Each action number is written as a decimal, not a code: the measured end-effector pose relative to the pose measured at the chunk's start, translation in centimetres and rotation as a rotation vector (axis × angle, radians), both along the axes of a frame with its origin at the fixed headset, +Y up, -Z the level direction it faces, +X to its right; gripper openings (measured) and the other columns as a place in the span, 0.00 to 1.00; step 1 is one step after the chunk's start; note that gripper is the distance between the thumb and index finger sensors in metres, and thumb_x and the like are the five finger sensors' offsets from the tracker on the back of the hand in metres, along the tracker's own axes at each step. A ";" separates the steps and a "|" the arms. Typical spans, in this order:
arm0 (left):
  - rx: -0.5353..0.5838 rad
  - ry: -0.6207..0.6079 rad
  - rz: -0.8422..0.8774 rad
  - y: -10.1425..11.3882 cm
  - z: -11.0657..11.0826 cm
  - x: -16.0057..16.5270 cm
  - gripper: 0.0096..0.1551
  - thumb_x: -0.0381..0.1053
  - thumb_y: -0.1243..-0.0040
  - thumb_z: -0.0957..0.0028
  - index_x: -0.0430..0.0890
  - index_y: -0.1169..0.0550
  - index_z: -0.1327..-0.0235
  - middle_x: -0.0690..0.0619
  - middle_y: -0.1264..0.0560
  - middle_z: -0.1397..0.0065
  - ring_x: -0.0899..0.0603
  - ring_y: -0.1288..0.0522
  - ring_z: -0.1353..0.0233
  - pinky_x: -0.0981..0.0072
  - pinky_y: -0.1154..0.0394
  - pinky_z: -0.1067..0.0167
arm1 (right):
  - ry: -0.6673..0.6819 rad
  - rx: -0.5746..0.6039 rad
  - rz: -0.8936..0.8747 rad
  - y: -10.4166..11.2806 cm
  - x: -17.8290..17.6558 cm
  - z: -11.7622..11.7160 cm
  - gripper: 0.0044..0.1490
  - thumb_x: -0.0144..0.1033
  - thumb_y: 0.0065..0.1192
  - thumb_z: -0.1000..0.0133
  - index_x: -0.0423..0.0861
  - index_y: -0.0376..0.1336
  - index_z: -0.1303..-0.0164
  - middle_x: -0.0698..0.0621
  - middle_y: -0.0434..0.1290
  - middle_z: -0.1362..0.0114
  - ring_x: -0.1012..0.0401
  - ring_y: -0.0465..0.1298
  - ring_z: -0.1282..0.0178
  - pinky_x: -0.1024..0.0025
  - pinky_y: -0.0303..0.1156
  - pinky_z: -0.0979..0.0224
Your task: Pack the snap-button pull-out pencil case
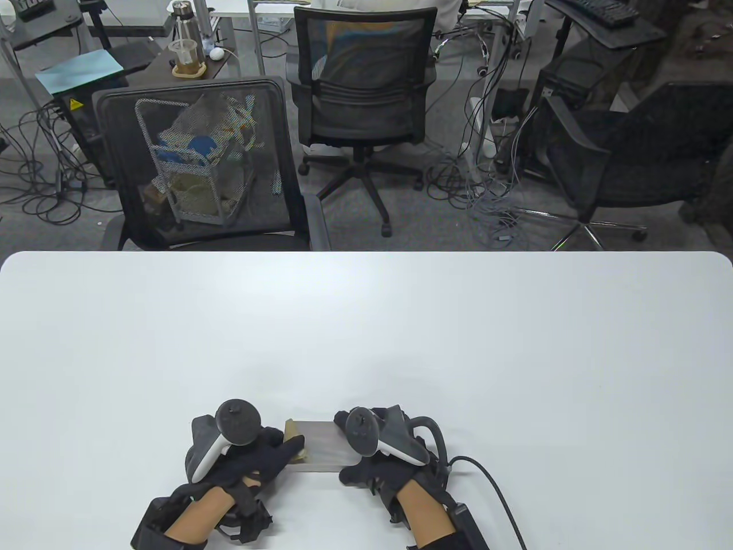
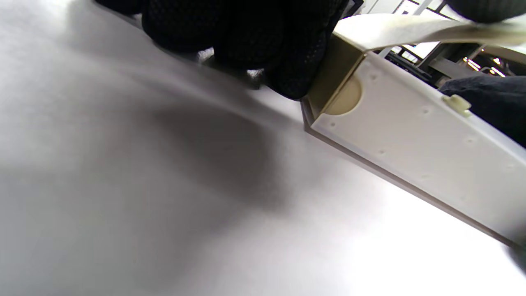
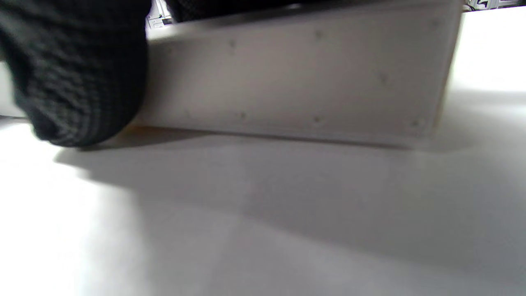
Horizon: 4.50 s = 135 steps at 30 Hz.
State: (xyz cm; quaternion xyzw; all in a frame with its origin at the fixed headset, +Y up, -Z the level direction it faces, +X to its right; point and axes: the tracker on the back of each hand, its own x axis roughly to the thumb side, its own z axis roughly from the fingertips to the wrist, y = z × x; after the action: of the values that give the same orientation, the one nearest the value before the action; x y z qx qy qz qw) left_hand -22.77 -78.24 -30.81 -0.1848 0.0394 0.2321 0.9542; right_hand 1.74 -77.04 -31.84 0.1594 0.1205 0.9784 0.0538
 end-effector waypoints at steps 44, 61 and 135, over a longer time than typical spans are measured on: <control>-0.069 0.072 -0.107 0.5 -0.2 1.7 0.48 0.78 0.38 0.69 0.49 0.21 0.41 0.54 0.24 0.42 0.43 0.26 0.43 0.42 0.35 0.32 | 0.003 0.010 0.025 0.0 -0.3 0.2 0.59 0.66 0.73 0.64 0.67 0.49 0.22 0.62 0.58 0.16 0.57 0.64 0.19 0.43 0.53 0.16; -0.060 0.027 0.049 2.4 -0.9 -0.9 0.46 0.75 0.35 0.68 0.54 0.21 0.36 0.55 0.24 0.33 0.42 0.24 0.35 0.42 0.34 0.31 | 0.007 0.006 0.006 -0.1 -0.1 0.2 0.60 0.66 0.73 0.65 0.67 0.49 0.22 0.62 0.59 0.16 0.58 0.64 0.19 0.43 0.52 0.16; 0.587 0.014 -0.529 4.8 2.0 -3.4 0.59 0.78 0.43 0.67 0.70 0.50 0.19 0.60 0.52 0.10 0.38 0.59 0.09 0.29 0.64 0.20 | -0.199 0.433 -0.051 4.0 11.2 2.0 0.57 0.77 0.52 0.55 0.64 0.43 0.18 0.52 0.45 0.09 0.46 0.48 0.12 0.34 0.46 0.20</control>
State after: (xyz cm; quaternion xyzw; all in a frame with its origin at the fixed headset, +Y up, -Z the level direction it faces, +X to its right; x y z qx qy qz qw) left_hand -26.20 -73.44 -28.83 0.1142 0.0243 -0.0192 0.9930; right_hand 12.97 -73.01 -29.86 0.0730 -0.1019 0.9906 0.0547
